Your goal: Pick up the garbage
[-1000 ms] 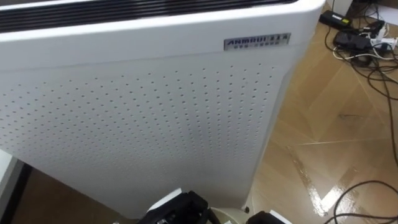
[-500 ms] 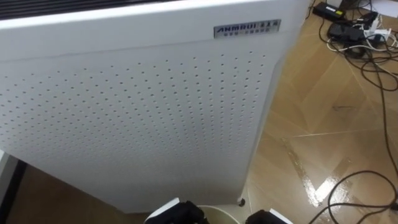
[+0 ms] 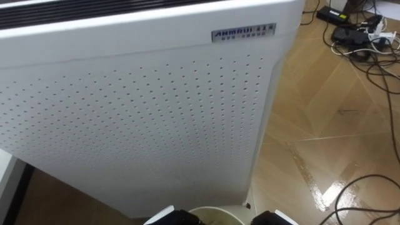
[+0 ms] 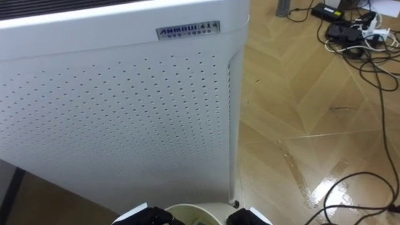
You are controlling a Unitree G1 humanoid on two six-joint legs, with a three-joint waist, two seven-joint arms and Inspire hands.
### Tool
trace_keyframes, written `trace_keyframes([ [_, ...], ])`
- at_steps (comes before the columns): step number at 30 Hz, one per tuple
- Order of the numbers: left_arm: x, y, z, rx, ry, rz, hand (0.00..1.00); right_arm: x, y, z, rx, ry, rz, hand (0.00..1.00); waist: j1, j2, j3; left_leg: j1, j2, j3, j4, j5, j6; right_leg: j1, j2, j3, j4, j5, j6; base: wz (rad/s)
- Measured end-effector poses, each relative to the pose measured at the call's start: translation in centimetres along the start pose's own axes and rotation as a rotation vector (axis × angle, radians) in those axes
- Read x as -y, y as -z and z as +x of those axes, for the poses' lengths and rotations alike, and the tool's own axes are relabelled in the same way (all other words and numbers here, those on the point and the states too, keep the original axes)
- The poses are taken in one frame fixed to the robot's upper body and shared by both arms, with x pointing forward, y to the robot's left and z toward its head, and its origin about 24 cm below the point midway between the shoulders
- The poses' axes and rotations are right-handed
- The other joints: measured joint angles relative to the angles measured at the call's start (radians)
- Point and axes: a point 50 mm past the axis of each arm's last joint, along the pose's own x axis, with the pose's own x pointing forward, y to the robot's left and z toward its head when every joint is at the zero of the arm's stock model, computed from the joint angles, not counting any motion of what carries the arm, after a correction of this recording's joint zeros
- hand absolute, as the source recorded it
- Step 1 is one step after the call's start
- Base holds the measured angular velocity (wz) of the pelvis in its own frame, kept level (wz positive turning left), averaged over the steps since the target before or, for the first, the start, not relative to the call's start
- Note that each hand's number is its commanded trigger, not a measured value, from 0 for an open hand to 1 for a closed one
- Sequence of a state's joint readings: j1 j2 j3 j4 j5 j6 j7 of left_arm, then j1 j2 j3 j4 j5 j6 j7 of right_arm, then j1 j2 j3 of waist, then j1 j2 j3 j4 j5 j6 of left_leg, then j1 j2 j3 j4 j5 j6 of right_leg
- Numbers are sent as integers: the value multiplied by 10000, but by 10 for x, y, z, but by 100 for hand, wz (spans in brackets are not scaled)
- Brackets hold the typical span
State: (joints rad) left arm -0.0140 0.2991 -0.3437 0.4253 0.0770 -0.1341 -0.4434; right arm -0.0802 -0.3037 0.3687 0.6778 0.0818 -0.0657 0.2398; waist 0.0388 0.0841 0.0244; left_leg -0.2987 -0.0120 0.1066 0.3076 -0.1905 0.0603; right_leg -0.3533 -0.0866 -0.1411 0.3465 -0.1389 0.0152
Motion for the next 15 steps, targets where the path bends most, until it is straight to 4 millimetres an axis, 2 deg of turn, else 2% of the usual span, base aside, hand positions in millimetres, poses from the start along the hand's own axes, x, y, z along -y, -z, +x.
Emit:
trace_keyframes([
  [7,-6,0,-2,8,-266,-23,0,2,1,-1,-71,39,-29,100,14,8,2,-10,3,0,-10,2,-4,-10,-2,-14,-1,1,-2,0],
  [11,-7,-2,-2,109,-298,34,0,6,2,-3,-100,117,-130,100,180,-1,2,8,0,6,-16,3,-4,-7,-4,-6,12,1,-1,0],
  [15,-7,1,-4,48,-268,-63,0,8,3,-3,-108,168,-113,100,196,-27,3,154,3,-5,-48,10,-14,163,-5,-68,-30,-1,-1,3],
])
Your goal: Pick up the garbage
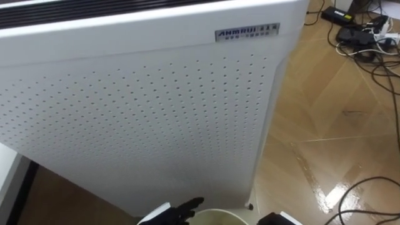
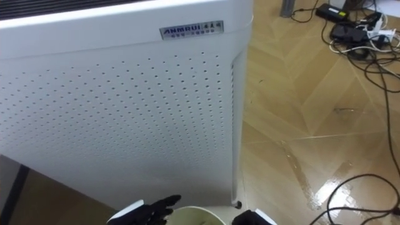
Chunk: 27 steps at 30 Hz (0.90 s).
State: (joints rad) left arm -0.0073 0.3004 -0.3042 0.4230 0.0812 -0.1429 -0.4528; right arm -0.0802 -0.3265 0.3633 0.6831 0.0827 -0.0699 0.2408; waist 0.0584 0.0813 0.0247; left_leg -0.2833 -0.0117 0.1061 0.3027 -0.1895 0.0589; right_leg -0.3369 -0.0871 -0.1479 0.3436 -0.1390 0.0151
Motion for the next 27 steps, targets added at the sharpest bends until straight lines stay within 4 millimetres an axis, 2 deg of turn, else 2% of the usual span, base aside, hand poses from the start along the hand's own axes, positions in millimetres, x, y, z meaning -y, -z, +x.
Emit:
trace_keyframes([
  [3,-2,1,-2,19,4,-186,0,0,2,-1,23,31,376,100,9,-107,4,135,-3,-34,16,0,0,175,-2,-42,-22,-3,2,4],
  [6,4,12,-6,-179,-48,-849,0,-2,12,-5,-144,77,1233,100,-1,-258,-27,637,-12,-27,-203,13,-8,672,13,-74,-252,-19,15,-1],
  [7,8,23,-9,-566,-55,-1126,0,-5,21,-8,-364,51,1413,100,-18,-319,-55,895,-3,-33,-367,15,-10,958,33,-119,-416,-16,15,0],
  [8,13,37,-15,-1018,-85,-1612,0,-9,33,-13,-697,54,1810,100,-94,-384,-146,1086,0,-122,-435,15,-12,1226,57,-199,-601,-9,23,9],
  [9,16,44,-19,-1222,-119,-1883,0,-10,40,-15,-884,72,2083,100,-133,-417,-169,1203,-3,-166,-499,18,-19,1360,71,-214,-686,-1,32,14],
  [11,28,71,-32,-2126,-386,-2973,0,-13,66,-27,-1602,394,3179,100,-236,-494,-196,1572,-12,-262,-678,15,-23,1833,95,-334,-993,20,64,15],
  [12,31,77,-36,-2360,-417,-3193,0,-13,71,-30,-1718,524,3464,100,-290,-495,-203,1617,-15,-283,-696,12,-22,1920,96,-384,-1055,27,75,14],
  [15,38,99,-52,-2991,-918,-4525,0,-12,90,-40,-2298,1077,4295,100,-341,-604,-152,1887,-15,-270,-907,15,-26,2116,103,-419,-1116,22,99,2],
  [16,41,105,-57,-3115,-1110,-5028,0,-13,97,-43,-2551,1270,4508,100,-385,-658,-178,1942,-12,-290,-976,18,-31,2213,127,-416,-1238,24,96,0],
  [20,57,124,-68,-3589,-1622,-6765,0,-16,121,-60,-3128,2222,5904,100,-382,-798,-190,2382,0,-243,-1216,12,-42,2579,193,-299,-1403,26,109,-4],
  [24,71,143,-80,-4463,-2297,-7818,0,-27,138,-73,-3599,2848,6829,100,-405,-835,-195,2876,21,-172,-1421,-12,-74,2984,255,-172,-1578,24,118,-12],
  [27,82,157,-94,-5050,-3559,-8903,0,-35,149,-80,-3916,3475,7797,100,-365,-846,-200,3154,57,-7,-1559,-29,-91,3180,301,-60,-1588,29,125,-15],
])
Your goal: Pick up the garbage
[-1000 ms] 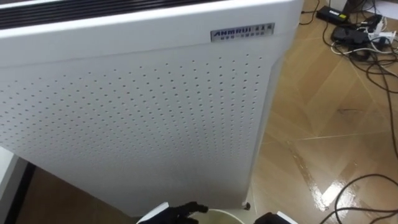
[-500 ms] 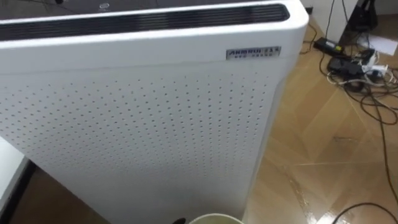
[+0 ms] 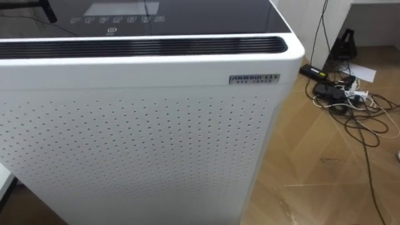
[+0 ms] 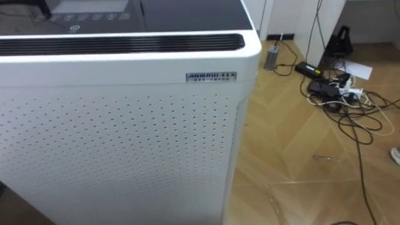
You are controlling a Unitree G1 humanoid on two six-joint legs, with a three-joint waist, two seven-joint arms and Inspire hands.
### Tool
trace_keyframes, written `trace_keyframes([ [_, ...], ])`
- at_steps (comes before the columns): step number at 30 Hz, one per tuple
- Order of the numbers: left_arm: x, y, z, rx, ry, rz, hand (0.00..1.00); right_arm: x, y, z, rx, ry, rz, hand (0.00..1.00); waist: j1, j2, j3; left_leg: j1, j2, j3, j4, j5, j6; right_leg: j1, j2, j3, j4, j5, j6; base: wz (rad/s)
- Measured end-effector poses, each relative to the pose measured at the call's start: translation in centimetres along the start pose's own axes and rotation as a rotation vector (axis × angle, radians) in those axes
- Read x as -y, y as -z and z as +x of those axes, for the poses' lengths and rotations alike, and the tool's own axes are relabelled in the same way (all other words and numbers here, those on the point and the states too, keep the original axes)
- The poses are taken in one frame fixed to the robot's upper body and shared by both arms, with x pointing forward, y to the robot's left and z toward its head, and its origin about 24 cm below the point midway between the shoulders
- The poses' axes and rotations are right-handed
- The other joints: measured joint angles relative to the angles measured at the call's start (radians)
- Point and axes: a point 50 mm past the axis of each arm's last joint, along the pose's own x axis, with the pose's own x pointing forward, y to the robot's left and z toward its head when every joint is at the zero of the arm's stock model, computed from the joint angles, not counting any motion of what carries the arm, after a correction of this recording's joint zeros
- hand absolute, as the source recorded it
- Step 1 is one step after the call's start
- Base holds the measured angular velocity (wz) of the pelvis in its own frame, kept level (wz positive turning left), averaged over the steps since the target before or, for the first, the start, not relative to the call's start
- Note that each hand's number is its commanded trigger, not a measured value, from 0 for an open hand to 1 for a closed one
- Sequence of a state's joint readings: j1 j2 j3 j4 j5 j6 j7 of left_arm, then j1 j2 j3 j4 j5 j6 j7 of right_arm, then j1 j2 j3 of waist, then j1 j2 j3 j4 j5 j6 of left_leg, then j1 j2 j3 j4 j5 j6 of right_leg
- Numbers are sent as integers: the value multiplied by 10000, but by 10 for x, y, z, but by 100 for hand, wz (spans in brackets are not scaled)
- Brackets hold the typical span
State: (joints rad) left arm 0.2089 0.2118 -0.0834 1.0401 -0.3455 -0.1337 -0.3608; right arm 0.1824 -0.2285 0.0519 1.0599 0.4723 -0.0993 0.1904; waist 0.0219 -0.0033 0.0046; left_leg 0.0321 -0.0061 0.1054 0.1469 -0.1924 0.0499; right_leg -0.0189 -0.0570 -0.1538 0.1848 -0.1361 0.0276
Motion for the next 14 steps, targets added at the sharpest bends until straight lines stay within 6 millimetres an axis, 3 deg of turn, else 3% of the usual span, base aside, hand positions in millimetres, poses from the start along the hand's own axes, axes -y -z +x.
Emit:
trace_keyframes([
  [5,-4,21,-5,-327,-1258,-1192,0,3,24,-4,-571,751,1392,100,-43,-13,-13,192,37,68,28,-52,-28,170,54,78,-14,1,-1,-4],
  [14,-9,46,-12,-1013,-2946,-2664,0,6,42,-8,-1048,1585,2785,100,-155,65,-49,681,125,214,-48,-103,-104,581,158,180,-164,-7,-45,-4],
])
